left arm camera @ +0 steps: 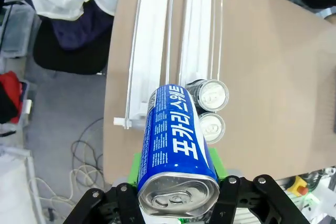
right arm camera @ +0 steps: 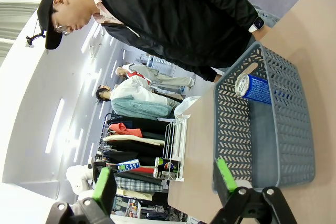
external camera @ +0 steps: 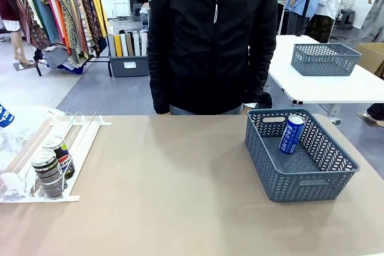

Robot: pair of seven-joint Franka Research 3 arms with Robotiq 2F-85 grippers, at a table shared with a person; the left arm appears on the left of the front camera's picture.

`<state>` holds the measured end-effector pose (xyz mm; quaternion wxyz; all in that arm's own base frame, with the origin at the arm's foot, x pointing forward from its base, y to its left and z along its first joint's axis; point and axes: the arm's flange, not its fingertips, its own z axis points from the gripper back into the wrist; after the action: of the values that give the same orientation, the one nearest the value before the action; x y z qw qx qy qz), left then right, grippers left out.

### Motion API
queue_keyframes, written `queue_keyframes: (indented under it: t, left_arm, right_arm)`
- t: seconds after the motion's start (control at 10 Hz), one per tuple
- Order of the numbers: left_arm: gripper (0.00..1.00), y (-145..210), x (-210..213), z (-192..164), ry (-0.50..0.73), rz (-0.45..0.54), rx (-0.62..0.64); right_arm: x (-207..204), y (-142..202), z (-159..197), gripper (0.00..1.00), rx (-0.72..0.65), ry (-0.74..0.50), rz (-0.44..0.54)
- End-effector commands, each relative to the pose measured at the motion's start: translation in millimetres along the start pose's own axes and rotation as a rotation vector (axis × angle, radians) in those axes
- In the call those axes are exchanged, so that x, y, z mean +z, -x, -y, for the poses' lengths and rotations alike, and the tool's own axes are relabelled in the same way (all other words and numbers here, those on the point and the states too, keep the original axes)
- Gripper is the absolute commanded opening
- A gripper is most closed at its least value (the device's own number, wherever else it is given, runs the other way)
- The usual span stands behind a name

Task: Retrieve and store the cans from the dispenser.
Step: Pick up the last remaining can from one row of the Automatic Can Dispenser and place it in the middle of the table.

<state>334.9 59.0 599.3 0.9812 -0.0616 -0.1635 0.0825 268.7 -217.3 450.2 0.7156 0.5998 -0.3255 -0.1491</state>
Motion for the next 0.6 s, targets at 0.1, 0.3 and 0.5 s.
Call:
queue_keyframes:
  t: [0.1, 0.3, 0.5]
  left_arm:
    - [0.00, 0, -3, -6, -0.014, 0.021, 0.016]
    - [0.00, -21, -12, 34, 0.061, 0.024, -0.046]
    - [0.00, -49, -39, 101, 0.094, -0.002, -0.152]
  right_arm:
    - [-1, -2, -3, 1.00, 0.006, -0.017, 0.008]
    - [-1, -2, -3, 1.00, 0.006, -0.017, 0.008]
    - [-1, -2, -3, 1.00, 0.006, -0.017, 0.008]
